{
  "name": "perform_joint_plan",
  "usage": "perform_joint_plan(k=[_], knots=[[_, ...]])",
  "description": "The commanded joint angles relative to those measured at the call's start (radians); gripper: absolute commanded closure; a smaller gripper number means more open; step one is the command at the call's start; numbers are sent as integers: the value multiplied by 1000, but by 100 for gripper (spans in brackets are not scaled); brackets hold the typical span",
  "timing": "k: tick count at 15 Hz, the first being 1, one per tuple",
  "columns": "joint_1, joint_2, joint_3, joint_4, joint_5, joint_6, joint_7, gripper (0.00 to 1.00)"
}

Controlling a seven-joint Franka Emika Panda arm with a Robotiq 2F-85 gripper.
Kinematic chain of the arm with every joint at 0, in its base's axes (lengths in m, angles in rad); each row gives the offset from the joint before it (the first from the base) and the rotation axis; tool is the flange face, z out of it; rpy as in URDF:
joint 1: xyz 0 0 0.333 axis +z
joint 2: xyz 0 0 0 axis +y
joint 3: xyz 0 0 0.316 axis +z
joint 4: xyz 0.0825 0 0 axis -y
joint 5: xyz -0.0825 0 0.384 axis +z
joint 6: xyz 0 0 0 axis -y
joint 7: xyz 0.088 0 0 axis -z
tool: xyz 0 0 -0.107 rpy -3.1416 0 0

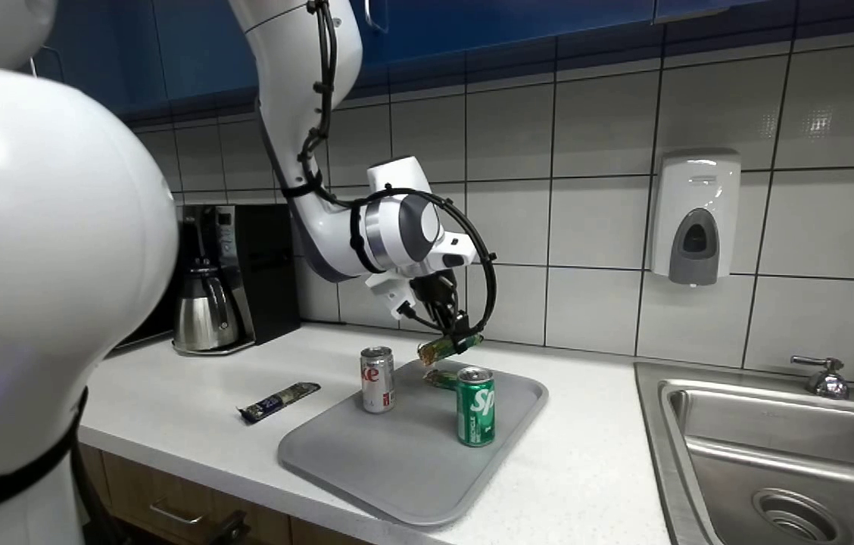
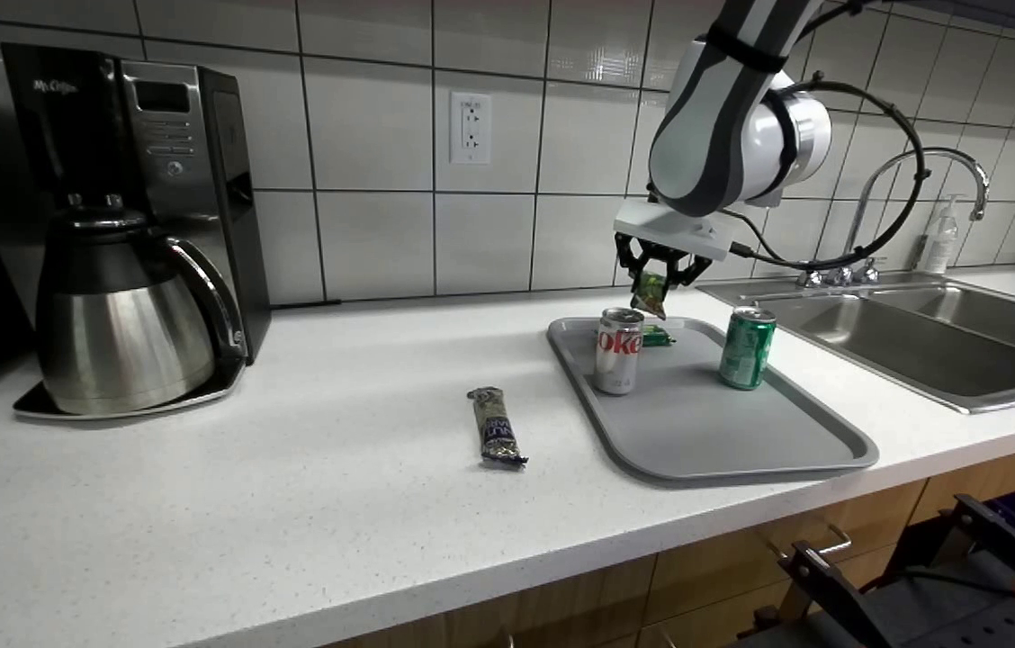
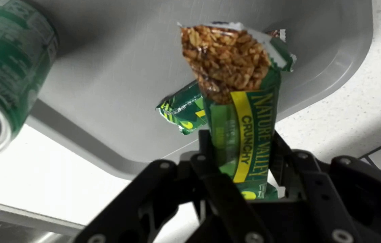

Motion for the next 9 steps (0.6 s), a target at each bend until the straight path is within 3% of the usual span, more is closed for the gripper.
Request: perform_joint_plan(k=[1, 9], knots=[[-60, 3, 47, 24, 51, 12, -80, 83], [-136, 8, 89, 48, 139, 27, -176, 83]])
